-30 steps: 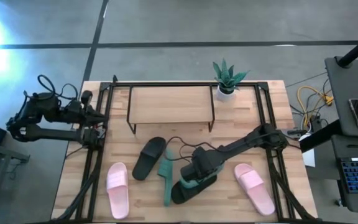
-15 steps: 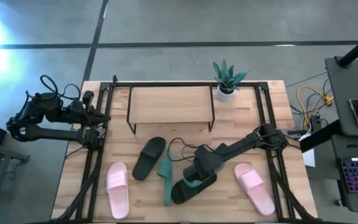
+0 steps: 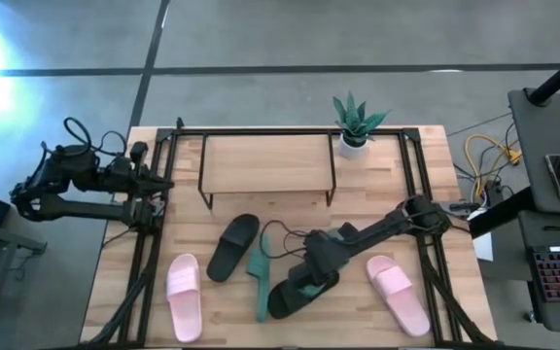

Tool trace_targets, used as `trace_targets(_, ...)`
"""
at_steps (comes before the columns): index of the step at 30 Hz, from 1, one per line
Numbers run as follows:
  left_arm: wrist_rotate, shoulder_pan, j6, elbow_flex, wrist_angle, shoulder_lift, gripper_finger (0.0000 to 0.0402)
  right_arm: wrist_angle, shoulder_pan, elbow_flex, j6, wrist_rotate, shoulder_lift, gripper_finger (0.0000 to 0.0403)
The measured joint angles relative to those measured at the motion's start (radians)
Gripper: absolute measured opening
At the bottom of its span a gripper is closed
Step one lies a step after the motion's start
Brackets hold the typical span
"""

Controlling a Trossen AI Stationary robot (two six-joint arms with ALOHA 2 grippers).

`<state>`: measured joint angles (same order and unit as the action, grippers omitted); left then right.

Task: Pick and place slides into the shelf
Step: Put the right green slide on the shelf

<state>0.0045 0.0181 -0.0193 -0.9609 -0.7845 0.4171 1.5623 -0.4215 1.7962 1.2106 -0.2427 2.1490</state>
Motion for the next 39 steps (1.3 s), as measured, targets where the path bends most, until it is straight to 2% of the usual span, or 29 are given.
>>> trace_targets(6, -0.004, 0.000, 0.000, 0.000, 0.018, 0.001, 0.0000, 0.005, -0.077, 0.220, -0.010, -0.134, -0.033, 0.0012)
trace_targets(9, -0.014, 0.000, 0.000, 0.003, 0.017, 0.002, 0.0000, 0.005, -0.127, 0.369, -0.072, -0.255, -0.033, 0.0012)
trace_targets(12, -0.024, 0.000, 0.000, 0.004, 0.018, 0.004, 0.0000, 0.008, -0.151, 0.467, -0.158, -0.423, -0.034, 0.0012)
trace_targets(17, -0.038, 0.000, 0.000, 0.005, 0.018, 0.004, 0.0000, 0.008, -0.087, 0.540, -0.378, -0.701, -0.034, 0.0012)
trace_targets(19, -0.038, 0.000, 0.000, 0.005, 0.017, 0.004, 0.0000, 0.009, -0.036, 0.544, -0.474, -0.771, -0.034, 0.0013)
trace_targets(25, -0.038, 0.000, -0.002, 0.005, 0.018, 0.000, 0.0000, -0.001, 0.158, 0.551, -0.735, -0.786, -0.033, 0.0013)
trace_targets(31, -0.100, 0.000, -0.002, 0.005, 0.018, 0.000, 0.0000, -0.023, 0.354, 0.550, -0.947, -0.691, -0.033, 0.0013)
trace_targets(35, -0.143, 0.000, 0.000, 0.005, 0.017, -0.001, 0.0000, -0.181, 0.454, 0.543, -1.136, -0.623, -0.033, 0.0013)
trace_targets(39, -0.145, 0.000, 0.000, 0.005, 0.017, -0.002, 0.0000, -0.376, 0.506, 0.509, -1.311, -0.572, -0.034, 0.0013)
